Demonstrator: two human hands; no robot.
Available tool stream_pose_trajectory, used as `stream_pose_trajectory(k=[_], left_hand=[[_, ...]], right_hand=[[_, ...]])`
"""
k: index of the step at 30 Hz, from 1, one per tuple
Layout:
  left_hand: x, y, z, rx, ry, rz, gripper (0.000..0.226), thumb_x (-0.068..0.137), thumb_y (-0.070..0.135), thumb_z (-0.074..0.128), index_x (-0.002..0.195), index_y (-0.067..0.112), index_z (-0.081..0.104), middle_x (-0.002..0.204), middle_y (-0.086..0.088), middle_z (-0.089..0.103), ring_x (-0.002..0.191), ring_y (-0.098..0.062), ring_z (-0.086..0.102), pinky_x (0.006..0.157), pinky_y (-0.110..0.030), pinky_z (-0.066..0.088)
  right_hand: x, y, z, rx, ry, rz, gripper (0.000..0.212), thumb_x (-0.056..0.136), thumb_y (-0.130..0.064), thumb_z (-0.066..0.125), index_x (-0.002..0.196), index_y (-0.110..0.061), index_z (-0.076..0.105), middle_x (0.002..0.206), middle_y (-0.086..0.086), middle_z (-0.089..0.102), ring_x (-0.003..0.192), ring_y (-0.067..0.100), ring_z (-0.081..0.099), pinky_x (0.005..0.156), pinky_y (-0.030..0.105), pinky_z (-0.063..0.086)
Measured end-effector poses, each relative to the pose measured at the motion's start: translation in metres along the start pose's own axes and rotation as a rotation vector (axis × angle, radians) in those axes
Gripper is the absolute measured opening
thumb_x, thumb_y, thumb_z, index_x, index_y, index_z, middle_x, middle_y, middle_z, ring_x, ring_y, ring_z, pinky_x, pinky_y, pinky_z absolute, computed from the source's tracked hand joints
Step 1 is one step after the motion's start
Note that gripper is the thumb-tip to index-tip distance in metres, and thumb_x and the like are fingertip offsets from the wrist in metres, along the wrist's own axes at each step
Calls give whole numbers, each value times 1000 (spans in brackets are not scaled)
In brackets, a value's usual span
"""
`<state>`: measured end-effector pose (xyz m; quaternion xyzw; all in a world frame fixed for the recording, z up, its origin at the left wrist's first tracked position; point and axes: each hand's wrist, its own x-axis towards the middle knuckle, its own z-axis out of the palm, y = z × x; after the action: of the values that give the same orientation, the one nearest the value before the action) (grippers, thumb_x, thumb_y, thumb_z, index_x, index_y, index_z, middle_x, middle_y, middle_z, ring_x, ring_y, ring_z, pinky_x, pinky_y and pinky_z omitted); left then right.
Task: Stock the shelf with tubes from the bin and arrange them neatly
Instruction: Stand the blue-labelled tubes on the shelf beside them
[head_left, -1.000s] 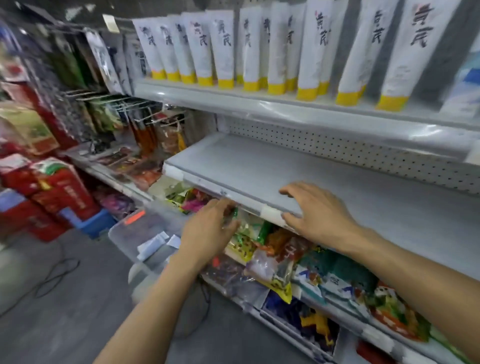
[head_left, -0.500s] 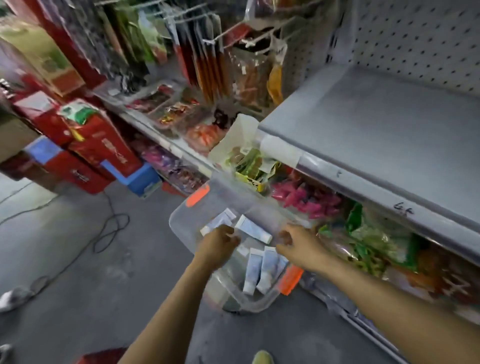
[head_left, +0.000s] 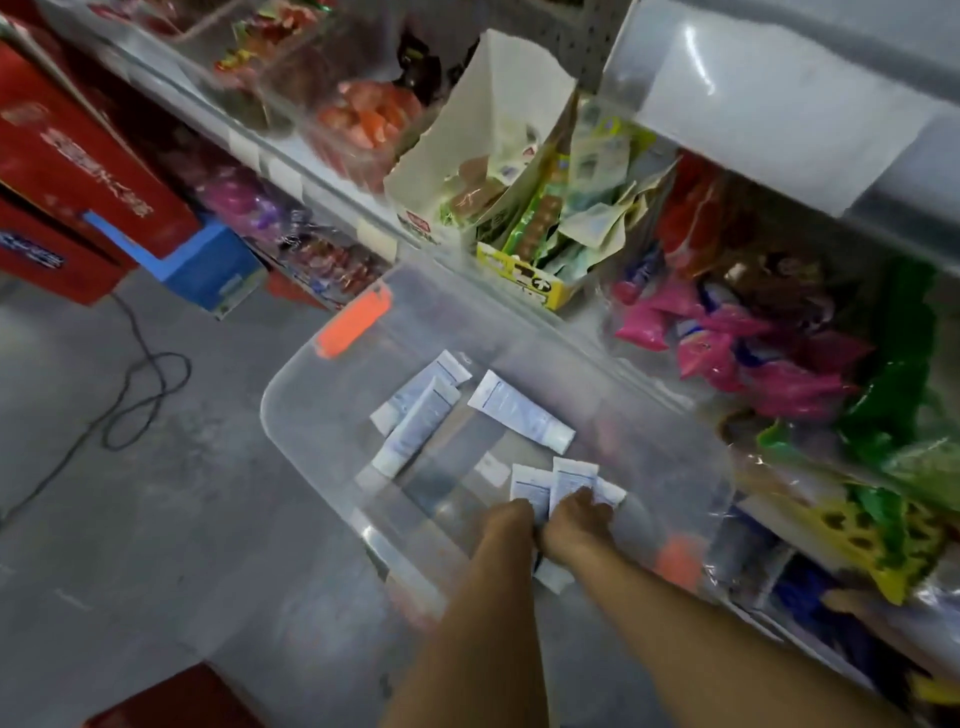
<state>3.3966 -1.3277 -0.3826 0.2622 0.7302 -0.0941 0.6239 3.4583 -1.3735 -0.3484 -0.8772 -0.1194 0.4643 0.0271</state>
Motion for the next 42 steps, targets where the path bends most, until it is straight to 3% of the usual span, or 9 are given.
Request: stream_pose_trajectory(k=[3,7,10,14,18,25,30,37,42], left_hand=[[9,1,4,56,-30,12,46,95,25,49,134,0,52,140,-16,51,127,-30,51,106,-35,41],[-15,12,1,-24,-117,20,39,98,26,45,123,0,58,125,-20,60,106,-31,60,89,-34,48],[-32,14,-4,-69,-183,47,22,95,25,51,88,6,61,78,-14,61,64,-23,54,56,-25,43],[-74,16,-22,-160,-152,114,22,88,28,59,91,7,66,89,-18,68,71,-27,61,63,-29,48],[-137,4,-36,-363,-200,223,19,93,24,59,90,5,64,62,-13,66,43,-22,60,44,-25,50],[-275,-50,-11,-439,-227,586,52,74,20,79,116,-6,61,99,-29,66,77,-33,62,69,-39,54],[-389,-110,61,-352,-242,829,43,72,8,80,110,-2,63,97,-26,69,72,-33,67,65,-43,57],[-539,-214,173,-146,-265,1106,5,85,8,70,86,6,66,55,0,65,46,-12,59,48,-23,50],[-625,-264,248,-6,-340,1170,10,90,8,55,100,7,53,74,-9,54,63,-22,51,58,-29,44]], right_hand=[[7,-2,12,30,51,-31,57,103,-40,18,149,-6,23,147,25,36,131,41,41,109,43,34],[2,-7,0,116,-40,-1,80,97,-40,46,152,-6,-1,150,21,35,133,35,42,106,38,38],[-14,-8,-20,115,-133,-59,83,88,-33,57,147,0,8,141,20,46,124,33,52,88,35,51],[-49,-6,-52,282,-247,-152,65,76,-27,65,129,-3,37,111,17,64,82,26,66,45,20,42],[-103,13,-94,450,-336,-263,53,69,-39,71,106,-7,53,78,9,64,55,19,57,46,23,39],[-207,112,-186,613,-543,-468,18,94,-27,57,92,-10,62,77,14,64,60,23,60,46,24,43],[-279,226,-245,528,-337,-613,19,90,-13,57,108,-6,62,99,27,66,82,33,61,72,48,51],[-380,428,-334,641,-33,-784,27,89,-6,63,115,-8,59,97,14,68,76,22,66,62,36,55],[-437,553,-397,784,245,-840,19,88,-6,66,106,-9,60,101,11,68,79,20,65,66,32,53]])
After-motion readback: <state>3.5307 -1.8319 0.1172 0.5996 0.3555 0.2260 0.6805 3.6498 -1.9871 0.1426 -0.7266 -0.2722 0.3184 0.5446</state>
